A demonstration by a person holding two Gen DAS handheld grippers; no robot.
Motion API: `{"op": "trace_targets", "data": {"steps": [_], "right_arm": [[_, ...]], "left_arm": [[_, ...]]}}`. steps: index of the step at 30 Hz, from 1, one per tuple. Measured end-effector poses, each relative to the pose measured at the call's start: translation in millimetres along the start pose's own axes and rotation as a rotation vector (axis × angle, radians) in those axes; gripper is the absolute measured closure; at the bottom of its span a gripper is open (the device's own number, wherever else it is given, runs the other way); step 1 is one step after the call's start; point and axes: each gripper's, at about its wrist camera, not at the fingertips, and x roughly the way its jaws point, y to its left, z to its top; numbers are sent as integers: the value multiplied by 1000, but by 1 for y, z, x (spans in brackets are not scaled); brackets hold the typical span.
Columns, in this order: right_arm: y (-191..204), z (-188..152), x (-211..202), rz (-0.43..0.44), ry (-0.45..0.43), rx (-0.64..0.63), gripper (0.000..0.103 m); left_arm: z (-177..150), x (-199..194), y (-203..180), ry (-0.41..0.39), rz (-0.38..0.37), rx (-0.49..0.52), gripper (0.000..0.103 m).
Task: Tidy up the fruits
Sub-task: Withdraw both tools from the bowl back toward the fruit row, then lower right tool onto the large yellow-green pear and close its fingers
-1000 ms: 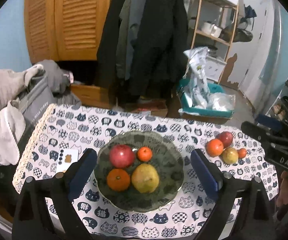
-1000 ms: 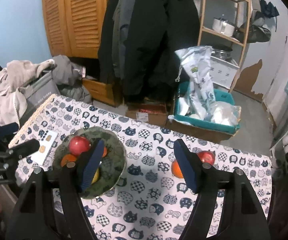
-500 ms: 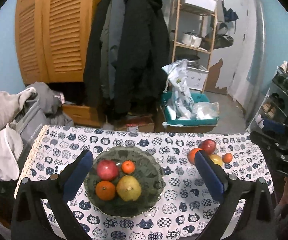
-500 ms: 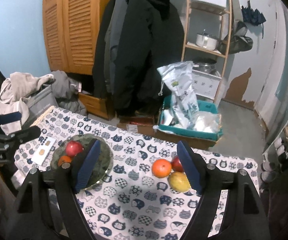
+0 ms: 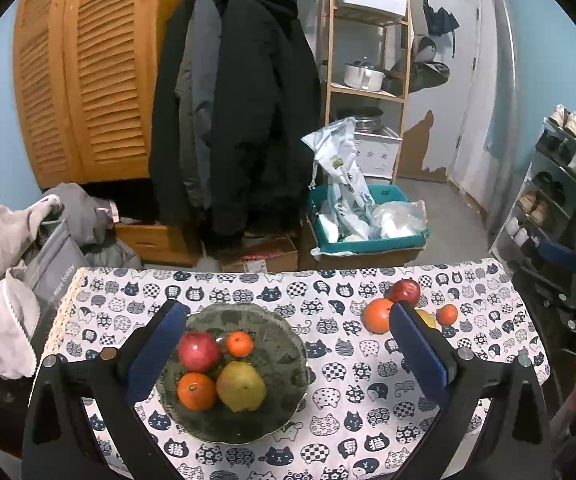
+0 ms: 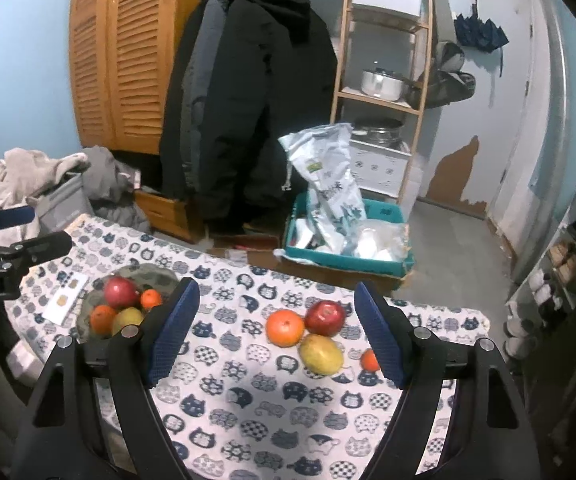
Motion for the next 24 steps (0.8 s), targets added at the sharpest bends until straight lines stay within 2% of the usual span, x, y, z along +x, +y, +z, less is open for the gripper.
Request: {"op": "trace_targets", "data": {"steps": [7, 13, 24], "right_arm": [[-18, -7, 7, -39, 21, 25, 24], [-35, -17, 22, -65, 55, 46, 24], [-61, -53, 90, -69, 240, 100, 24]], "left_arm": [[3, 18, -18, 28, -18, 16, 1], [0, 49, -36, 89, -35, 31, 1], [-15, 113, -60, 201, -25, 54, 1]]}}
